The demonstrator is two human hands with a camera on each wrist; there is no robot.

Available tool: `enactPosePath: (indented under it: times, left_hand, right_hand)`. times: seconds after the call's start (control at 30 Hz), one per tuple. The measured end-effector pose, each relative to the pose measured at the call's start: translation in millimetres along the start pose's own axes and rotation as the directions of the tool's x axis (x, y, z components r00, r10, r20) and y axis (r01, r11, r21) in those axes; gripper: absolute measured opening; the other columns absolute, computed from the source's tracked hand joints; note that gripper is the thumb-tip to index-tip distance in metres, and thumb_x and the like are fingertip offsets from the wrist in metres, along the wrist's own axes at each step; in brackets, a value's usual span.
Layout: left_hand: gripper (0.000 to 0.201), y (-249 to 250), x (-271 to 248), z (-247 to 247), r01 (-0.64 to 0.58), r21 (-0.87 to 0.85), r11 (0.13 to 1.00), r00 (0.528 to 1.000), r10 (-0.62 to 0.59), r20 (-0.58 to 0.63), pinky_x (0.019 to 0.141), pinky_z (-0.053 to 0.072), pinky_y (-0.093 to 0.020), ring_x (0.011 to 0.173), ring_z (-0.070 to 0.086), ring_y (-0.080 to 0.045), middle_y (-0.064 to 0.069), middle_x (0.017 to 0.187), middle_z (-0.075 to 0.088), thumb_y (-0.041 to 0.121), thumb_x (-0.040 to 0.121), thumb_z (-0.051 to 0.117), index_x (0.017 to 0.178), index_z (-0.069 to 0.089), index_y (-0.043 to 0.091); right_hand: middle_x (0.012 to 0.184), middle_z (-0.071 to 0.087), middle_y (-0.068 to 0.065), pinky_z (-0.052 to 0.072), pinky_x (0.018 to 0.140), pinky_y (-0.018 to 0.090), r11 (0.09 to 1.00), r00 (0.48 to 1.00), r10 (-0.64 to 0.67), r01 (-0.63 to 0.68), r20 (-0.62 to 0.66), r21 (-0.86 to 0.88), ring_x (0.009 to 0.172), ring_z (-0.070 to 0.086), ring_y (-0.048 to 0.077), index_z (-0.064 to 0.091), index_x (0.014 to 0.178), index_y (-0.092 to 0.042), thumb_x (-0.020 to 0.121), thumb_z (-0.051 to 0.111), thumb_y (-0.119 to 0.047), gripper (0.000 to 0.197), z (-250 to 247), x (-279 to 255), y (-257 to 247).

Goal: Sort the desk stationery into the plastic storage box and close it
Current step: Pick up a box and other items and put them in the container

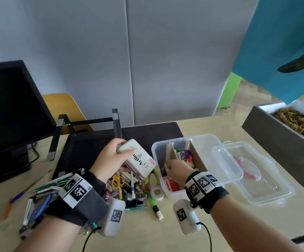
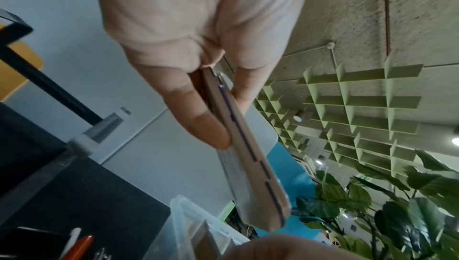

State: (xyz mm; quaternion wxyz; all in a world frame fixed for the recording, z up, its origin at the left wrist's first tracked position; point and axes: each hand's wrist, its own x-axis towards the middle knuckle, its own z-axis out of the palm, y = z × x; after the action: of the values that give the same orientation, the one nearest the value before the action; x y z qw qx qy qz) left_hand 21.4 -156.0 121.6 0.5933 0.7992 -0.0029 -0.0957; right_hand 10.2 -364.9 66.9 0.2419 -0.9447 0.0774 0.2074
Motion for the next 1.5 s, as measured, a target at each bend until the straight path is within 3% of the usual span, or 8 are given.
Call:
enactPosePath:
  times: [0.3, 0.47, 0.6, 0.77, 0.93, 1.1, 1.37, 1.5]
  left_hand:
    - [0.025, 35.2, 24.4, 67.2, -0.082, 0.162, 0.983, 0.984, 0.053, 0.173, 0.067, 0.060, -0.049, 0.090, 0.068, -0.023, -0.012, 0.104, 0.065, 0.012, 0.088, 0.063, 0.113, 0.058, 0.015]
    - [0.033, 52.5, 39.5, 109.0, -0.121, 0.275, 0.954, 0.954, 0.035, 0.297, 0.061, 0.061, -0.036, 0.091, 0.066, -0.020, -0.013, 0.109, 0.059, 0.004, 0.091, 0.051, 0.123, 0.053, 0.010]
    - [0.036, 64.4, 53.7, 139.8, -0.132, 0.331, 0.934, 0.944, 0.017, 0.329, 0.069, 0.060, -0.045, 0.094, 0.066, -0.027, -0.010, 0.105, 0.056, 0.004, 0.088, 0.051, 0.124, 0.053, 0.007]
    - [0.036, 74.5, 72.7, 178.8, -0.163, 0.406, 0.899, 0.940, 0.016, 0.342, 0.051, 0.057, -0.024, 0.088, 0.064, -0.024, -0.008, 0.106, 0.055, 0.004, 0.088, 0.051, 0.124, 0.053, 0.007]
    - [0.037, 72.3, 88.3, 211.3, -0.181, 0.465, 0.867, 0.926, -0.010, 0.379, 0.069, 0.060, -0.037, 0.088, 0.066, -0.025, -0.007, 0.103, 0.057, 0.002, 0.086, 0.051, 0.121, 0.059, 0.014]
    - [0.040, 63.1, 97.9, 240.7, -0.273, 0.659, 0.701, 0.896, -0.064, 0.439, 0.057, 0.053, -0.018, 0.081, 0.069, -0.025, 0.001, 0.122, 0.057, 0.007, 0.088, 0.051, 0.125, 0.061, 0.020]
    - [0.035, 47.3, 108.4, 277.2, -0.392, 0.820, 0.418, 0.847, -0.184, 0.499, 0.093, 0.045, -0.023, 0.115, 0.058, -0.019, 0.002, 0.127, 0.062, 0.011, 0.089, 0.055, 0.122, 0.064, 0.017]
    - [0.031, 42.4, 109.1, 291.9, -0.488, 0.834, 0.258, 0.778, -0.303, 0.550, 0.083, 0.048, -0.027, 0.103, 0.060, -0.021, -0.004, 0.124, 0.064, 0.014, 0.091, 0.056, 0.121, 0.065, 0.010]
  right_hand:
    - [0.105, 0.065, 0.006, 0.047, 0.085, 0.029, 0.988, 0.934, -0.015, 0.069, -0.358, 0.140, 0.094, 0.059, 0.022, 0.063, 0.107, -0.012, 0.087, 0.051, -0.010, 0.024, -61.1, -12.5, 79.4]
    - [0.118, 0.053, 0.011, 0.039, 0.099, 0.038, 0.991, 0.826, 0.089, -0.018, -0.556, 0.132, 0.111, 0.048, 0.031, 0.059, 0.115, -0.014, 0.087, 0.052, -0.013, 0.029, -79.7, -8.2, 140.3]
    - [0.124, 0.049, 0.011, 0.038, 0.099, 0.051, 0.968, 0.831, 0.189, -0.067, -0.524, 0.243, 0.111, 0.049, 0.032, 0.053, 0.119, -0.017, 0.089, 0.051, -0.020, 0.030, -77.5, 1.9, 172.7]
    - [0.117, 0.056, 0.013, 0.021, 0.073, 0.025, 0.962, 0.874, 0.141, -0.009, -0.466, 0.274, 0.099, 0.057, 0.029, 0.046, 0.127, -0.017, 0.096, 0.037, -0.012, 0.032, -63.0, 8.9, 187.6]
    - [0.106, 0.061, 0.020, 0.041, 0.070, 0.032, 0.934, 0.867, 0.104, 0.084, -0.488, 0.348, 0.085, 0.058, 0.032, 0.041, 0.125, -0.015, 0.097, 0.033, -0.010, 0.030, -53.9, 12.7, 190.6]
    - [0.107, 0.060, 0.017, 0.039, 0.067, 0.032, 0.923, 0.866, 0.077, 0.124, -0.493, 0.363, 0.081, 0.054, 0.027, 0.039, 0.126, -0.016, 0.097, 0.032, -0.011, 0.030, -52.8, 12.5, 193.2]
    - [0.106, 0.059, 0.014, 0.038, 0.067, 0.029, 0.914, 0.857, 0.057, 0.161, -0.513, 0.372, 0.083, 0.053, 0.024, 0.038, 0.126, -0.015, 0.097, 0.033, -0.009, 0.030, -51.0, 12.6, 194.8]
    - [0.104, 0.059, 0.015, 0.038, 0.067, 0.029, 0.914, 0.845, 0.051, 0.175, -0.532, 0.366, 0.080, 0.051, 0.023, 0.039, 0.126, -0.015, 0.097, 0.033, -0.010, 0.030, -49.0, 14.3, 196.2]
